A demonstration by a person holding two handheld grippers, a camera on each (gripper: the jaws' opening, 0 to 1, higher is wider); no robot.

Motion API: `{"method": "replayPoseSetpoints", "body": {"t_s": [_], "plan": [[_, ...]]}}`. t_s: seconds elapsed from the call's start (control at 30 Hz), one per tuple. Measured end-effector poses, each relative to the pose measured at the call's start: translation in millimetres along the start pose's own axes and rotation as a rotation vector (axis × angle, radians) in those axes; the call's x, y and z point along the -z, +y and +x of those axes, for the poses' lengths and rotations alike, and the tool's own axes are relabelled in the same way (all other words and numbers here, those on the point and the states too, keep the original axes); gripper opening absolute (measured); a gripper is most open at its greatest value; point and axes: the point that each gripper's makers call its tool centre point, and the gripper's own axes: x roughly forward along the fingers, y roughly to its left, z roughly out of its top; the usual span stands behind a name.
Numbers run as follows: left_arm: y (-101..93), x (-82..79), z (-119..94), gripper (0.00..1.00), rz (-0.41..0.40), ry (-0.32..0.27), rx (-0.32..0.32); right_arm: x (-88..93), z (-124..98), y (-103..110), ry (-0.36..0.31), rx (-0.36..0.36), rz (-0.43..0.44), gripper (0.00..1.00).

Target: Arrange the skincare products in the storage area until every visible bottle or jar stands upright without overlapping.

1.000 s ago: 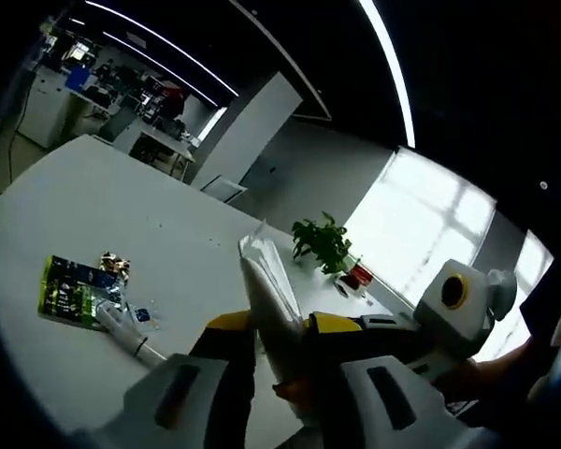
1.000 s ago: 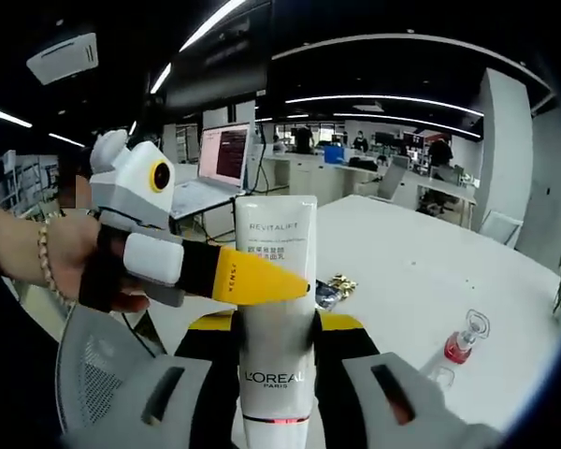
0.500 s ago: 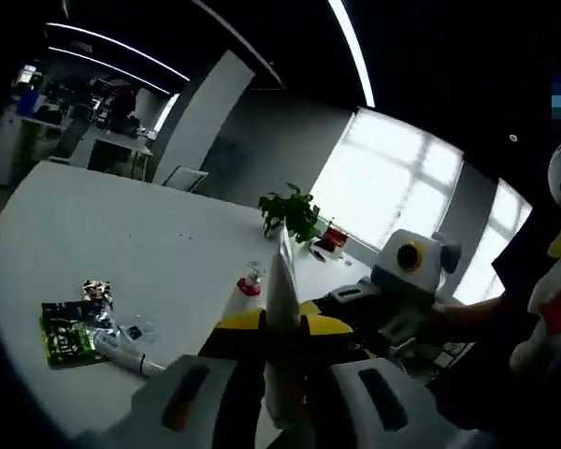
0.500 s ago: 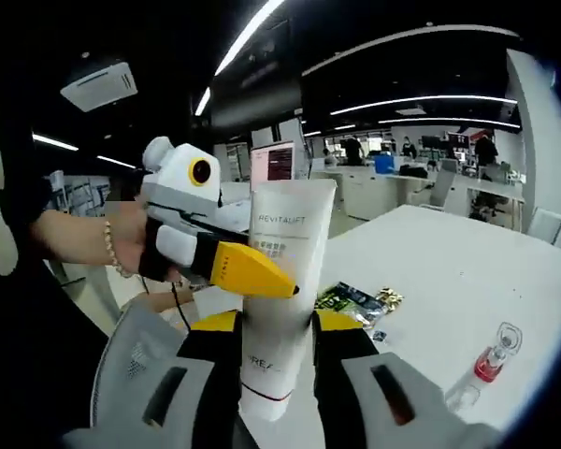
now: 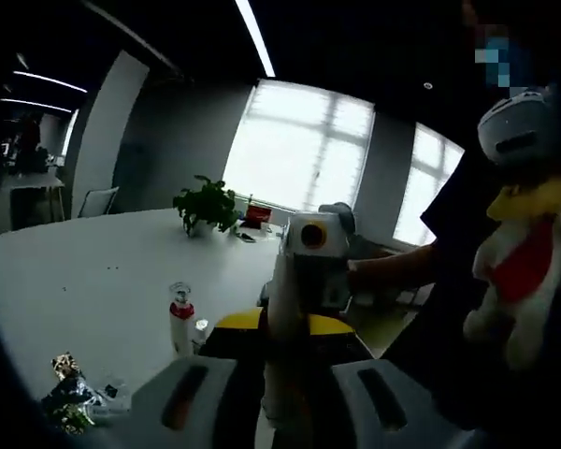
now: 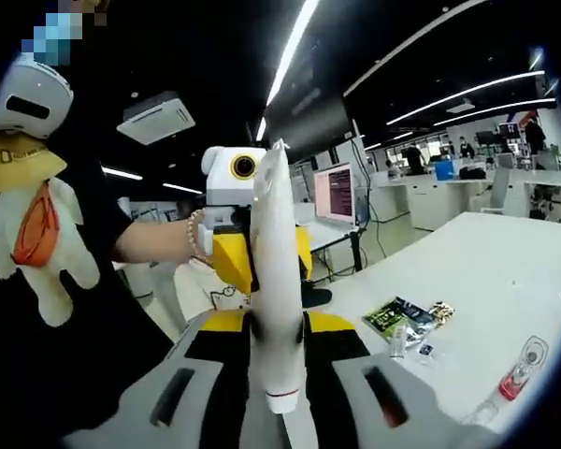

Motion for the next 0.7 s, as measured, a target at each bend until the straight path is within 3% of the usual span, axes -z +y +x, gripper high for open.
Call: {"method": "replayPoseSetpoints", "body": {"t_s": [0.07,0.2,0.4,0.5,0.6,0.7], "plan": [[-6.8,1.9,4,0.08,0.018,0.016,0.034,3.3,2,9,0.014,-0.032,-0.003,0.21],[-7.6,1.5,5,0.08,0.013,0.01,0.043,3.9,-3,10,0.013,-0.023,0.001,0.18],[-2.7,-12.5,9,0.1,0.031,-0.005,0.007,2.7,-6,5,0.023,-0.013,-0.012,0.15],[2.1,-2.5,6,0.13,0.159,0.135,-0.018,2.6,-4,4,0.036,-0.009,-0.032,0.15],[2.9,7.1,4,0.15,0.226,0.247,-0.019,7.2,-4,3,0.06,-0.007,-0.051,0.15],[3.6,10.8,4,0.18,0.271,0.295,-0.021,9.1,-5,2,0.065,-0.006,-0.058,0.15]]}}
